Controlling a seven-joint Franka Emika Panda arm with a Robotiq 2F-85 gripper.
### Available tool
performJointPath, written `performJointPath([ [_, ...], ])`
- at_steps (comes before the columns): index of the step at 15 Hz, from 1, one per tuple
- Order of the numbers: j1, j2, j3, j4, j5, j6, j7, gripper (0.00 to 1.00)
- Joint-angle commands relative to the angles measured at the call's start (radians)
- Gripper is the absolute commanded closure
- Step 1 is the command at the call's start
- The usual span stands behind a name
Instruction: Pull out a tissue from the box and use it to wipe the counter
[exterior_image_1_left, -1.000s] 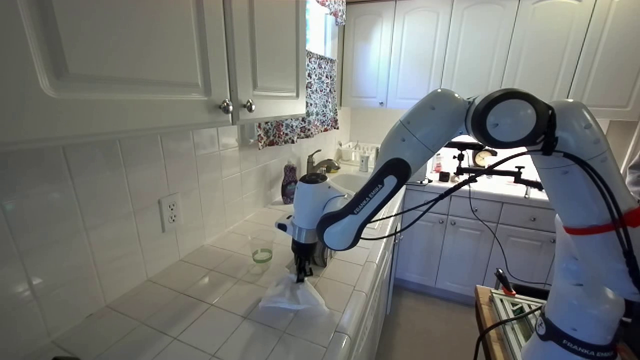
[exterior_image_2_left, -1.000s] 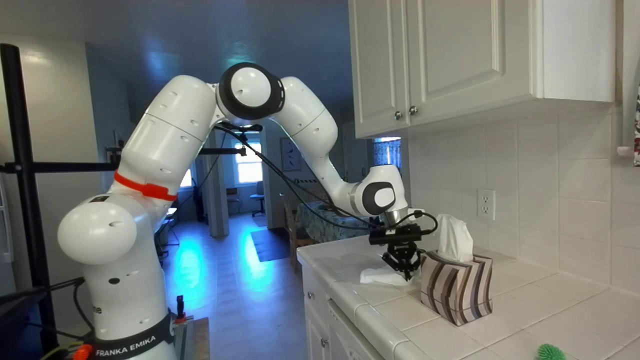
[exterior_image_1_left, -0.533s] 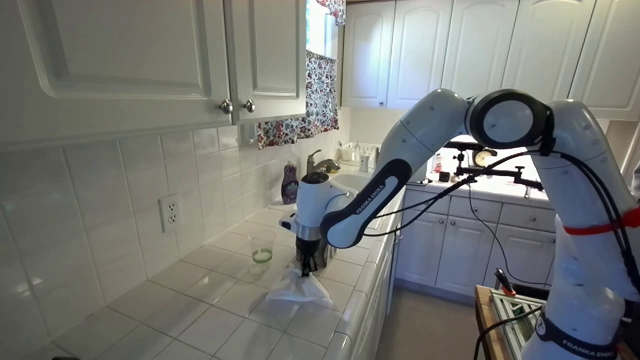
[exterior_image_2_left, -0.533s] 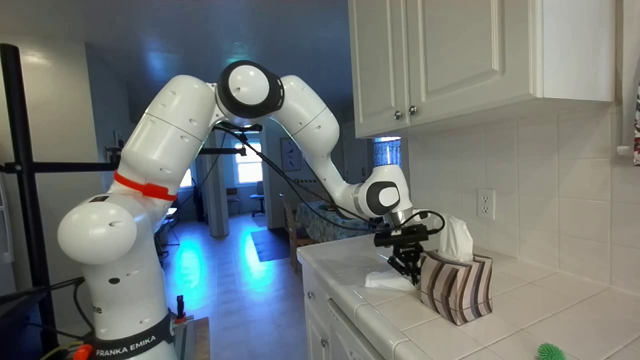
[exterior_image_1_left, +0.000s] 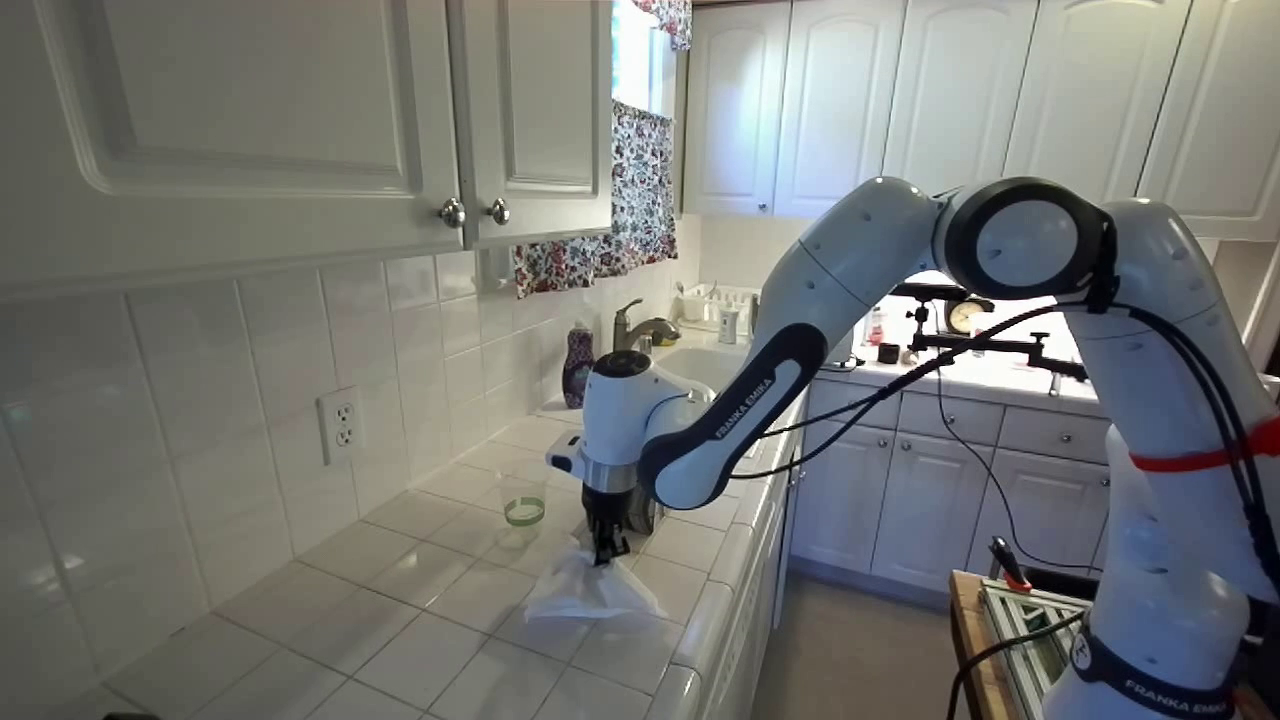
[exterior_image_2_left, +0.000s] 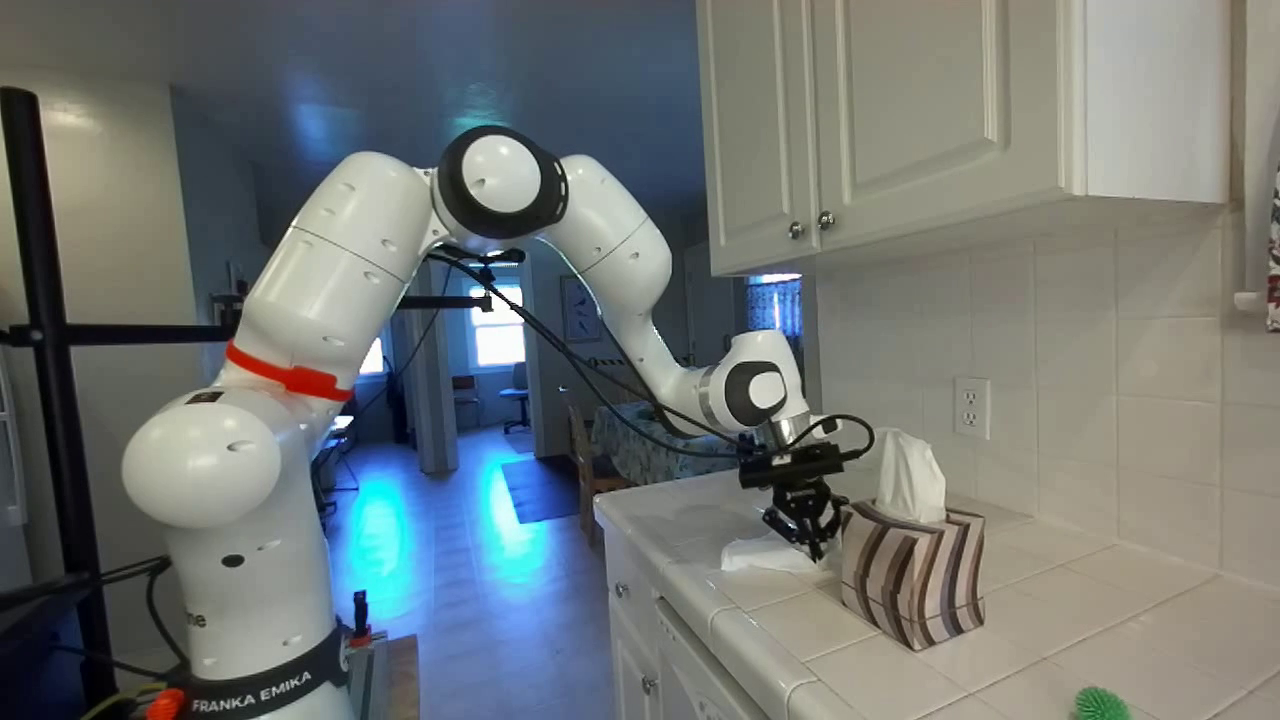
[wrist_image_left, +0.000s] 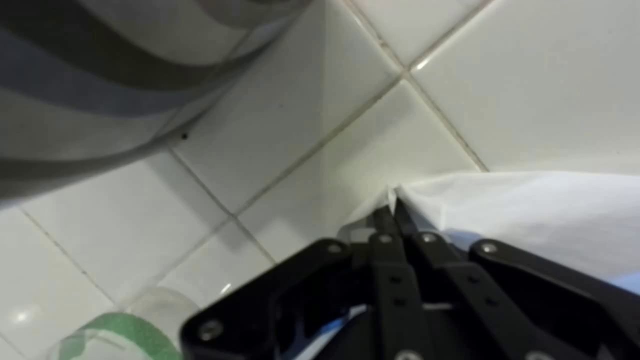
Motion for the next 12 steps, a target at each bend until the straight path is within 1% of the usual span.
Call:
performJointPath([
  [1, 0.005, 0.013, 0.037, -0.008, 0.012, -0.009, -0.001, 1.00],
  [3, -0.009, 0.017, 0.068, -0.007, 0.054, -0.010, -0.006, 1.00],
  [4, -0.007, 0.019, 0.070, -0.004, 0.064, -0.018, 0.006, 1.00],
  [7, 0.046, 0.029, 0.000, 0.017, 0.019, -0.047, 0.148, 1.00],
  [9, 0.066, 0.027, -0.034, 0.022, 0.000, -0.071, 0.228, 1.00],
  [12, 0.079, 0.027, -0.065, 0.026, -0.003, -0.099, 0.315, 1.00],
])
